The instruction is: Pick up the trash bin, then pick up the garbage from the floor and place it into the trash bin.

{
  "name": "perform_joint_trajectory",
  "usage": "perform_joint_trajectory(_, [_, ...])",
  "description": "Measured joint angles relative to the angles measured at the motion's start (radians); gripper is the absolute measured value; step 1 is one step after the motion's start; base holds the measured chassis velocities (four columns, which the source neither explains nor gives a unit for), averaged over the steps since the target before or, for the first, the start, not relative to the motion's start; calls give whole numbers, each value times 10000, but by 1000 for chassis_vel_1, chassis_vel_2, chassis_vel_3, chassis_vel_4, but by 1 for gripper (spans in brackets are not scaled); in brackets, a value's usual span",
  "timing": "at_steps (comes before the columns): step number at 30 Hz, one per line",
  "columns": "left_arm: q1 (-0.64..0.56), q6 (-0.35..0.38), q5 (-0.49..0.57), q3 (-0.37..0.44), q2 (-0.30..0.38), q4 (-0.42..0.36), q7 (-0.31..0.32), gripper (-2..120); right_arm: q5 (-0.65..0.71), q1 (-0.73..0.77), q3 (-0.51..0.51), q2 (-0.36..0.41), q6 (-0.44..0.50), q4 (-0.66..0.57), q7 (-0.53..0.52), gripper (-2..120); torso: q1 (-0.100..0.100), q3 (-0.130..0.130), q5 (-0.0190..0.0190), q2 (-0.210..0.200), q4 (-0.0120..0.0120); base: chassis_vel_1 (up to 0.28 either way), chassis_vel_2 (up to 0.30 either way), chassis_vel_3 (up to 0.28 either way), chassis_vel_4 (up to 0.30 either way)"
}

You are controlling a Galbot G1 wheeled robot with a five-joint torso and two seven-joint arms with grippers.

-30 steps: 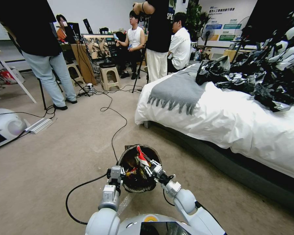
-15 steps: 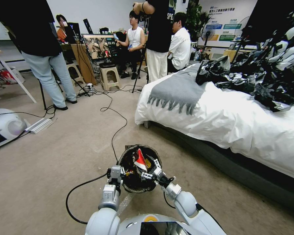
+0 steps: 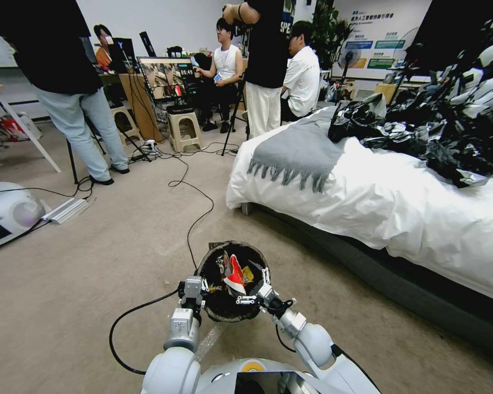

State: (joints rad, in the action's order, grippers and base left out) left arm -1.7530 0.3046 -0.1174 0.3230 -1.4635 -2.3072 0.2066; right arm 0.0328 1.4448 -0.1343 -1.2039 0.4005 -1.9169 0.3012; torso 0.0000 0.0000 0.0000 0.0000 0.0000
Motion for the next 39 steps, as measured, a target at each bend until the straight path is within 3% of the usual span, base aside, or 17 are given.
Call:
perform_joint_trajectory(16, [78, 38, 156, 89, -5, -54, 24, 0, -32, 369, -596, 375, 7, -542, 142, 100, 0, 0, 0, 0, 0, 0, 0, 0, 0])
perform_joint_trajectory(27, [151, 97, 302, 204, 9, -35, 56, 0, 857, 875, -1013, 1480, -604, -1313, 16, 100, 0, 0, 0, 0, 0, 0, 0, 0, 0])
perform_joint_trajectory(39, [100, 145, 550, 237, 4, -196, 109, 0, 1083, 1177, -1173, 1888, -731, -1243, 97, 100, 0, 0, 1, 0, 0, 0, 0, 0, 0])
